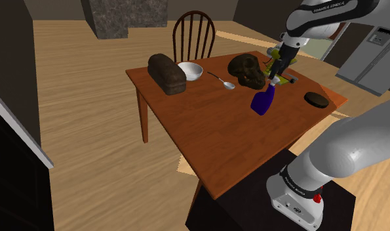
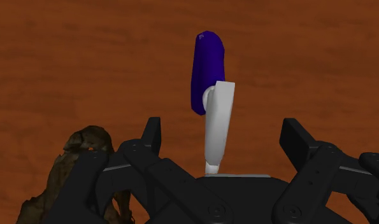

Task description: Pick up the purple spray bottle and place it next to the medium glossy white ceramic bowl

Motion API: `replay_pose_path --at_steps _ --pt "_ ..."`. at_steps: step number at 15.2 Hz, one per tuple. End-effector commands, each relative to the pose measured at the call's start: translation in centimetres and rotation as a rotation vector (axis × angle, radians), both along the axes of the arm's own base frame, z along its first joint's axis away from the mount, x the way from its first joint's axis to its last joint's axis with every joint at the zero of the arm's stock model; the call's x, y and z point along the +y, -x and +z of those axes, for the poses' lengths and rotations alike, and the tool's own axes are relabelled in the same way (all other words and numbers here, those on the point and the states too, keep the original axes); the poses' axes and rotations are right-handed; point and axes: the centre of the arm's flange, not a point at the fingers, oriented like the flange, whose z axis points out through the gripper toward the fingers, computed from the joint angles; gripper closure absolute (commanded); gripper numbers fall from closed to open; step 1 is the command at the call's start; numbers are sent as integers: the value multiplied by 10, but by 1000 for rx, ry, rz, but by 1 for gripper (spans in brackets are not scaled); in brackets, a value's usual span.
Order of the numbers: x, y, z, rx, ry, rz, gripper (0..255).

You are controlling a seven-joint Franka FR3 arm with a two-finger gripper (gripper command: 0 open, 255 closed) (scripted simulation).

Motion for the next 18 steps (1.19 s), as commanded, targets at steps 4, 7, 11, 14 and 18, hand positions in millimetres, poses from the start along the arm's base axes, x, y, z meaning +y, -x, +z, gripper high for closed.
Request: replay_pose_path --at_steps 4,7,11,14,18 --pt "-1 2 -24 -1 1 0 0" --pt "-1 2 -24 0 1 0 0" --pt "-1 2 -24 0 1 0 0" --pt "-1 2 -24 0 1 0 255" --pt "-1 2 -24 0 1 0 255"
